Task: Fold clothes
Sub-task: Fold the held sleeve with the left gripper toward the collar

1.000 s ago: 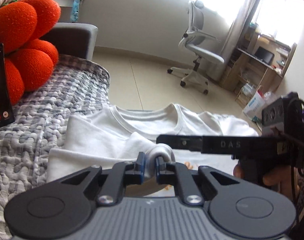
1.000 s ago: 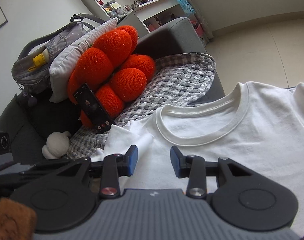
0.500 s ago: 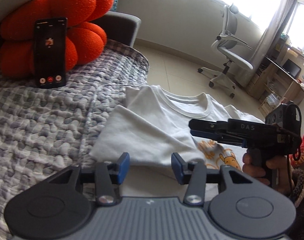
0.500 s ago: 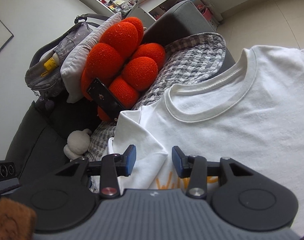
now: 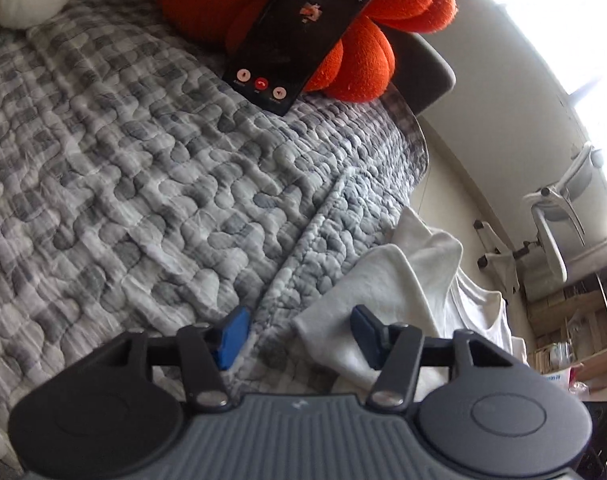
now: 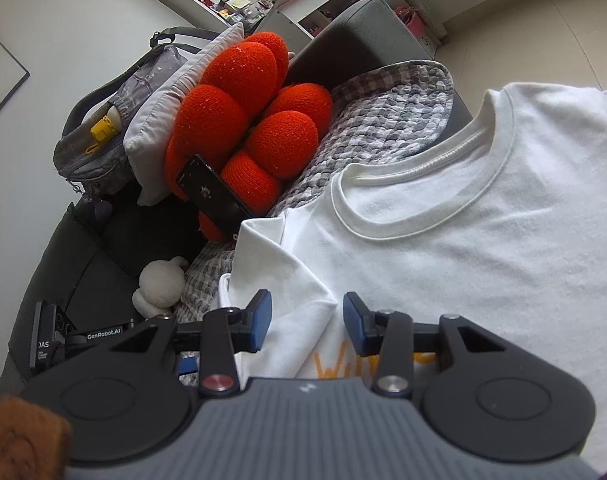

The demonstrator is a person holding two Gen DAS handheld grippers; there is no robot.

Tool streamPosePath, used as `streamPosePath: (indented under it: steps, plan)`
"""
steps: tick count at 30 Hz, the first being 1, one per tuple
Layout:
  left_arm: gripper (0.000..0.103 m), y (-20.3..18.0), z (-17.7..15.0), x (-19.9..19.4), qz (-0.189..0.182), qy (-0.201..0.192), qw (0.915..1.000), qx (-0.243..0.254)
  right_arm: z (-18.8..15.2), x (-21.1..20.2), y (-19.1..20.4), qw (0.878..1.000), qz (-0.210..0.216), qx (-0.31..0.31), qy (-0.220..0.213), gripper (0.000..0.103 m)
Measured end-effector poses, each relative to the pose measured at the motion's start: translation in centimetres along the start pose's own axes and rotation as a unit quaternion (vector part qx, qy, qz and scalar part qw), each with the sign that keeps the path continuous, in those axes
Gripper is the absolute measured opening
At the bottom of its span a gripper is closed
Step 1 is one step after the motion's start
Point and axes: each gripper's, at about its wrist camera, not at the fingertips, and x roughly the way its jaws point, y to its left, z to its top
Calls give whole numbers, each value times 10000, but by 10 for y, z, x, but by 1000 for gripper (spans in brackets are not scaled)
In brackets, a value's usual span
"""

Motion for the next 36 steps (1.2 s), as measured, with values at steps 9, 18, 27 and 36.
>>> streamPosePath:
  steps: [9, 18, 27, 36]
  plan:
    - [0, -22, 5, -35, 82, -975, 9924, 740, 0, 0, -1, 10000, 9, 28, -12, 44]
    - [53, -29, 2, -21, 111, -427, 9956, 828, 0, 0, -3, 10000, 30, 63, -21, 44]
    - [4, -49, -6, -19, 338, -902, 9864, 1332, 0, 1, -3, 9999, 52, 85, -22, 45]
    - [3, -67, 0, -57, 609, -2022, 9584, 1922, 0, 0, -4, 9999, 50, 94, -47, 45]
